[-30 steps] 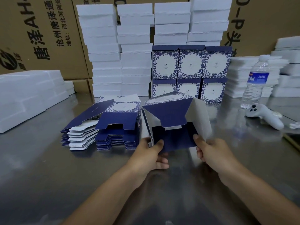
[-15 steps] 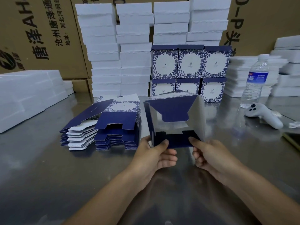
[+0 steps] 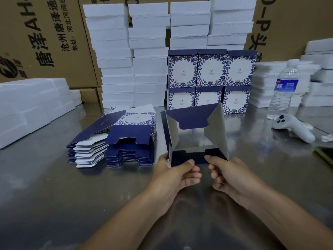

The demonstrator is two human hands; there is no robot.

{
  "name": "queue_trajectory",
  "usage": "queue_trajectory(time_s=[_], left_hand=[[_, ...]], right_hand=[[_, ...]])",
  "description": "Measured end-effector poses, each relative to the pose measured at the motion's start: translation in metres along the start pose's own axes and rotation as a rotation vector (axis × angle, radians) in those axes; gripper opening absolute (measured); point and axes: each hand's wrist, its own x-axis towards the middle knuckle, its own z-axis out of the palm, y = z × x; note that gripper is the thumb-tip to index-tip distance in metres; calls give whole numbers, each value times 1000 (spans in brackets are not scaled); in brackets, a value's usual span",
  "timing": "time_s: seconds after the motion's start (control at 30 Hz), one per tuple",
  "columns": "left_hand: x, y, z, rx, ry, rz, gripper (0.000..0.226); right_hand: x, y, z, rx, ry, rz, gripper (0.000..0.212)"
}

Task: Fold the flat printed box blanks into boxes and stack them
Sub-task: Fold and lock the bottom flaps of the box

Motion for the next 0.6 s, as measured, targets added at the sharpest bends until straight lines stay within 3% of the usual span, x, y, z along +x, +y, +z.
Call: queue_trajectory(time_s=[0.13, 0.3, 0.6], left_hand=[[0, 0, 0, -46, 21, -7, 40], [0, 0, 0, -51, 4, -26, 42], [1, -3, -1, -44, -5, -22, 39]], right_hand=[[-3, 1, 4, 13, -24, -10, 35], [-8, 1, 7, -37, -170, -3, 42], [-7, 3, 8, 11, -179, 7, 45]])
